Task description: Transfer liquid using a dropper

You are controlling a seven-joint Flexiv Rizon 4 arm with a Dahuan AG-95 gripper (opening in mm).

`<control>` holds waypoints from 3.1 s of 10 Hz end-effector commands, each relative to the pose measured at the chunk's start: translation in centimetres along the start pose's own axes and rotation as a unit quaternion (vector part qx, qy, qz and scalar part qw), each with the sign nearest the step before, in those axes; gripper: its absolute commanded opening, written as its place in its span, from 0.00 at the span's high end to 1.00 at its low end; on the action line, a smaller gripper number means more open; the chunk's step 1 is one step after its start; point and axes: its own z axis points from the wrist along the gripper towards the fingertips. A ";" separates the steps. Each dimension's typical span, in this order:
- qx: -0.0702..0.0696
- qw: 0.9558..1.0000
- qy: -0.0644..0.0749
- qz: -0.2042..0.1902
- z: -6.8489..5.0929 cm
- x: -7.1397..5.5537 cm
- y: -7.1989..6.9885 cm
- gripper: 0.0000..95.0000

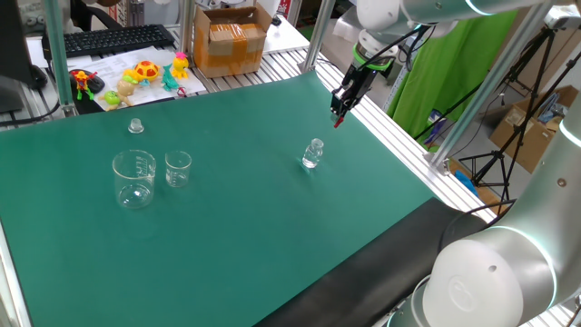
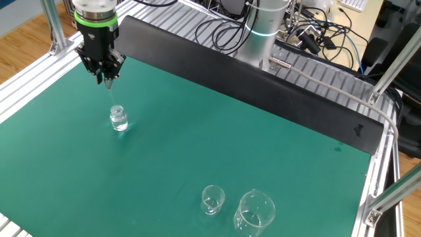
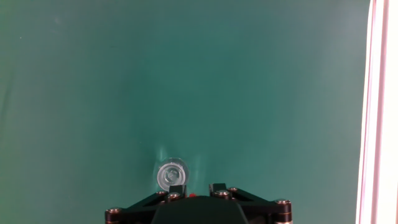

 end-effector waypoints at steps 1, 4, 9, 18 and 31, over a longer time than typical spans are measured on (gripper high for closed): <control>0.000 1.000 0.000 0.000 0.0 0.0 0.0 0.80; 0.000 1.000 0.000 0.000 0.1 0.4 0.1 0.80; 0.000 1.000 0.000 0.000 0.1 0.6 0.1 0.80; 0.001 1.000 0.001 -0.003 -0.1 0.5 0.1 1.00; 0.025 1.000 0.016 0.006 -4.8 -1.1 2.7 1.00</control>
